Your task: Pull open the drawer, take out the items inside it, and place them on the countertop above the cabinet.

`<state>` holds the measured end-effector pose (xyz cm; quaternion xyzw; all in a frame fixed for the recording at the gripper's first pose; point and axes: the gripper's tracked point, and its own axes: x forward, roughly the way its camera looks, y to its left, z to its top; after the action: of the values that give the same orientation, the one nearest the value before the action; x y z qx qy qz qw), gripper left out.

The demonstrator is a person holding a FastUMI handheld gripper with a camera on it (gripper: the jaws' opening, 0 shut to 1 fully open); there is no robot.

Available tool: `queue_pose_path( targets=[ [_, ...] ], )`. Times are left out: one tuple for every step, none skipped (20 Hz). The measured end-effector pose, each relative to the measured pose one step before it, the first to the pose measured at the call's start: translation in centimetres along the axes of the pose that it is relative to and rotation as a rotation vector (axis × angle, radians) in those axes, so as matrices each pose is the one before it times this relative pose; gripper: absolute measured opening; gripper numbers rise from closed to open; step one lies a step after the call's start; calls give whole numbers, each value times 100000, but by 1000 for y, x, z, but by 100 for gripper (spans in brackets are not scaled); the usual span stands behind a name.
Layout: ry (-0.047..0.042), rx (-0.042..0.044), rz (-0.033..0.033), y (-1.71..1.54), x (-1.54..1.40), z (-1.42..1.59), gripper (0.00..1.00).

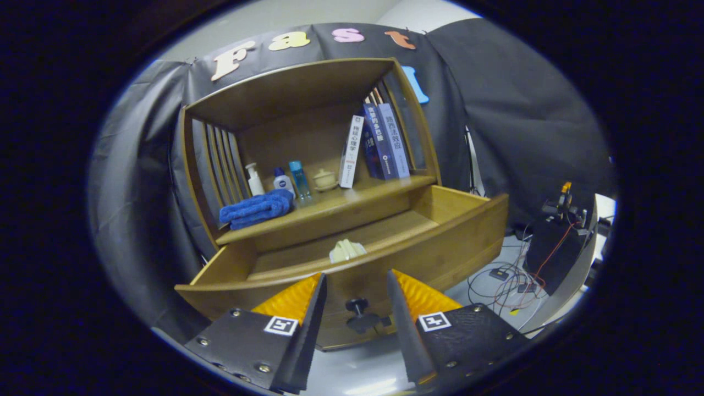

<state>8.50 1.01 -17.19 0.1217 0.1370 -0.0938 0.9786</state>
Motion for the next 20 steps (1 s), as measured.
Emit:
queue_pose_path(
  targets=[
    [-3,-1804,588,711,318,875,65],
    [-366,-1312,-207,289,467,955,65],
    [-408,733,-1504,68,648,987,65],
    [-1120,1599,-191,538,470,932,65],
    [-1360,936,284,730,697,942,65],
    [-288,-43,-373,300,787,557,65],
    [307,-73,-350,318,849,420,65],
    [1372,-387,-475,384,1028,293,65],
    [3066,-909,-1626,125,981,-52,65],
    [4344,-895,-2437,-93,862,-317,65],
    [4439,-1015,-1914,158,949,-309,65],
    [4294,-439,-1255,289,1099,-199,65],
    [3681,97,-983,303,928,-161,65],
    [3648,-354,-1067,228,1054,-370,65],
    [4604,-458,-90,332,1065,-558,65],
    [4690,-836,-341,458,865,-734,65],
    [3872,-806,558,517,933,-504,65],
    [3120,-893,166,474,654,-544,65],
    [2566,-1116,-577,268,881,-542,65],
    [2592,-975,-662,-1,532,-494,65]
  ],
)
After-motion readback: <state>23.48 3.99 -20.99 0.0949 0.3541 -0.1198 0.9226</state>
